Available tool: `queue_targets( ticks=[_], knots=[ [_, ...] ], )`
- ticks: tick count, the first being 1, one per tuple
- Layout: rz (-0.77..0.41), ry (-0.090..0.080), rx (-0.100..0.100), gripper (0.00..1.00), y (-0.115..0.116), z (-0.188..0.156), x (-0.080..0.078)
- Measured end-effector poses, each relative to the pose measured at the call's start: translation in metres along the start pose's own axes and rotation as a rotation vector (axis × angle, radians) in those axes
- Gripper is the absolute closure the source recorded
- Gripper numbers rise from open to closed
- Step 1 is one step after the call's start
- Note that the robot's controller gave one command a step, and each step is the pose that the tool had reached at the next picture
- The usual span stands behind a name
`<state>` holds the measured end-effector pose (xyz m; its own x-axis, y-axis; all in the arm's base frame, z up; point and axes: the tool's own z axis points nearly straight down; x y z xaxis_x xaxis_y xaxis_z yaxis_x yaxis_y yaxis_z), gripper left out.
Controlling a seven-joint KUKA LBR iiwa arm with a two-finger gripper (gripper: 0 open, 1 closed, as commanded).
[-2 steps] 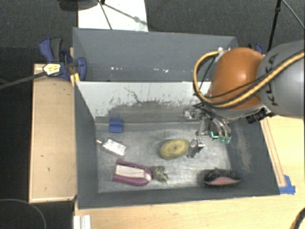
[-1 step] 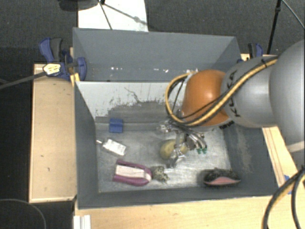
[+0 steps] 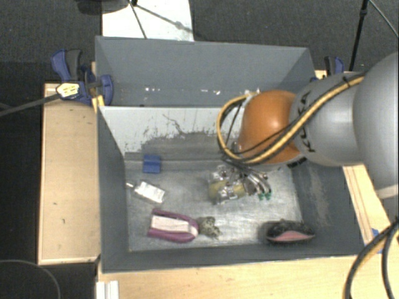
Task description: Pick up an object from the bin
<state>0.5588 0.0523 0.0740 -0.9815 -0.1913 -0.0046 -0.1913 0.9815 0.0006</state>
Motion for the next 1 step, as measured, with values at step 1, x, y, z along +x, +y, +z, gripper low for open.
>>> queue_targets(
  ticks=[1],
  knots=[
    [-0.03,-0.007,0.002,1.0,-0.0089,-0.1345,-0.0123]
  ],
)
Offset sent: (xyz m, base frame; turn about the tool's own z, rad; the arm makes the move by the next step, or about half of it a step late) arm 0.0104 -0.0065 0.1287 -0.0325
